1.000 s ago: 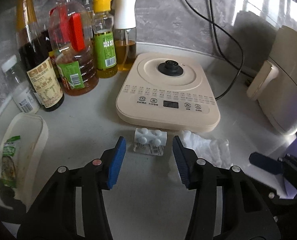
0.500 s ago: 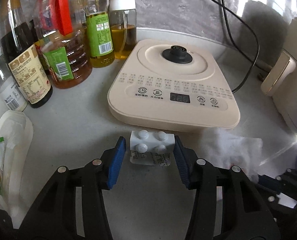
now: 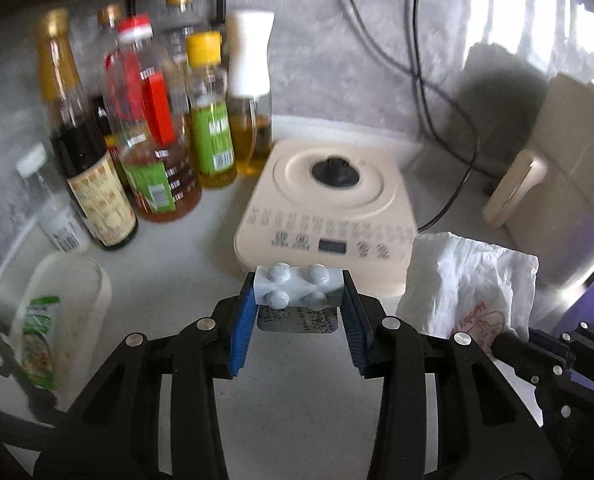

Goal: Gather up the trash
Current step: 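Grasp the white blister pack with the left tool while the right grasps the printed paper bag, then carry both items over the purple bucket and open both tools to drop them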

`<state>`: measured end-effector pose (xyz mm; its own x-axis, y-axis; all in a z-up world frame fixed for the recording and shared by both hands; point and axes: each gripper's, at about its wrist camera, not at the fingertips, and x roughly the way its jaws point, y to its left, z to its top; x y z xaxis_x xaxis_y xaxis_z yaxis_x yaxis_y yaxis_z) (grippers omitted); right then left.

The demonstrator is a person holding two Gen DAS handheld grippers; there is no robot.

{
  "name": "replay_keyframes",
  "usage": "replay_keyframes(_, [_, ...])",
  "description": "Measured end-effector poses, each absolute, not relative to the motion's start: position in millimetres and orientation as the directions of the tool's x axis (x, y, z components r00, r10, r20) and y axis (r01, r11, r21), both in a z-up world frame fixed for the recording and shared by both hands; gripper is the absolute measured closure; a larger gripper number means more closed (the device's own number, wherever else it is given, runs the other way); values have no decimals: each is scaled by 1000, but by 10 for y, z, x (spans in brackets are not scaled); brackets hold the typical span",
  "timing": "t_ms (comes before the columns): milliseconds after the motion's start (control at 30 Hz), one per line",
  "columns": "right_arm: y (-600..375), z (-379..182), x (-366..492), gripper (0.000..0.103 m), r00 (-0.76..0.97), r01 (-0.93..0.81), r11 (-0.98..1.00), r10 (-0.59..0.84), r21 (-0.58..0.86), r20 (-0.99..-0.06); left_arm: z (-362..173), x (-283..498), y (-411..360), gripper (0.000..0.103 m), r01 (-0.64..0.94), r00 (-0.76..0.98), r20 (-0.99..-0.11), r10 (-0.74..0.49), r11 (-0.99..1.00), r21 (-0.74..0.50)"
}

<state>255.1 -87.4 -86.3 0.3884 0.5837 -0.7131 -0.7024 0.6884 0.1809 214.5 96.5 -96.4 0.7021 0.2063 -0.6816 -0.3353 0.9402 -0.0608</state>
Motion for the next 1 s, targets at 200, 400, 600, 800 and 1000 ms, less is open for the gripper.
replay_keyframes(200, [-1024,-486,2489,97,446,-678,713,591,177,-672,-614,2028,860,63,-296,746,-638,190,953,-62])
replay_keyframes(400, [-1298,-56,2339,97,536,-642,750,588,159,-606,-301,1954,650,63,-235,793,-590,151,970,-68])
replay_keyframes(600, [-1605,155,2272,97,605,-588,795,554,148,-572,-138,2014,376,63,-165,824,-557,98,984,-72])
replay_keyframes(800, [-2016,282,2226,96,670,-517,845,498,136,-550,-42,2069,-13,63,-79,842,-538,28,994,-71])
replay_keyframes(1000, [-2418,316,2190,96,716,-440,888,437,134,-544,29,2101,-428,63,10,849,-527,-45,998,-69])
